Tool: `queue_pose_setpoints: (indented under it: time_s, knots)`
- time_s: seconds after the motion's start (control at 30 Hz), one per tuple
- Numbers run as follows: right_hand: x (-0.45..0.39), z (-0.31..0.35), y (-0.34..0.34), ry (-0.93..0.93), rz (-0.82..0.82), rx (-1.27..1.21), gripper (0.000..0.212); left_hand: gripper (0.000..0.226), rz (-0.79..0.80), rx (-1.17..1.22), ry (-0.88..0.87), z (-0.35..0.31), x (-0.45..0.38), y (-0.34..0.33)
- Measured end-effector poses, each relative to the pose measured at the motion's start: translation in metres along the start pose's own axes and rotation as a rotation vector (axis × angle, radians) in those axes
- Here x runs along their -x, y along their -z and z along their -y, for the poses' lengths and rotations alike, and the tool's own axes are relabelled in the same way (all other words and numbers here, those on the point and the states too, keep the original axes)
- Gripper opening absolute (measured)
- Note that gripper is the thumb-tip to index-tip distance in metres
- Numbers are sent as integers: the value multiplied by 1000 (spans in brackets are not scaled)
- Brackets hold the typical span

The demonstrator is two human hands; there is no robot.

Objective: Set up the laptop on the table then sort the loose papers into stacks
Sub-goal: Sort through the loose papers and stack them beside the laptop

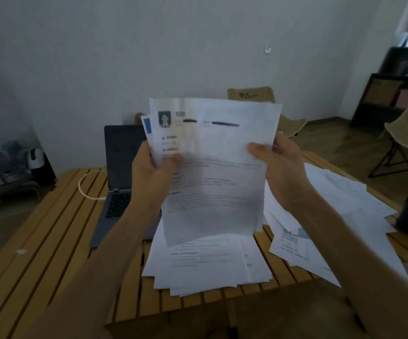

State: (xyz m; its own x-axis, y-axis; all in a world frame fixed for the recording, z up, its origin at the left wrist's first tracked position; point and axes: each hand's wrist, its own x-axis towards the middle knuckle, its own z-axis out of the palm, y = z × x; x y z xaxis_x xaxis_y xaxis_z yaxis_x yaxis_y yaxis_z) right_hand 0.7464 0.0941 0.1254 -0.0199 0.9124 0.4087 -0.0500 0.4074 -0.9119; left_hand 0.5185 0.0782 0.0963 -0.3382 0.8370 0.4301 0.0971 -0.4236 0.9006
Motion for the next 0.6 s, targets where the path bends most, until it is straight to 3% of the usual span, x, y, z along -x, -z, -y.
queue_pose_setpoints:
  time_s: [0.17, 0.3, 0.4, 0.5, 0.6]
  knots:
    - [36, -53, -9, -167, 52, 137, 21, 34, 100, -86, 214, 52, 36, 14]
    - [31, -61, -17, -180, -35, 153, 19, 37, 141, -135, 178, 54, 31, 12]
    - [5, -64, -14, -218, -99, 146, 27, 30, 110, -322, 291, 57, 13, 20]
    - [-8, -96, -15, -442, -61, 196, 42, 16, 126, -548, 386, 72, 14, 24]
    - [3, -145, -11, -655, 8, 381, 46, 29, 176, -678, 442, 97, 32, 23]
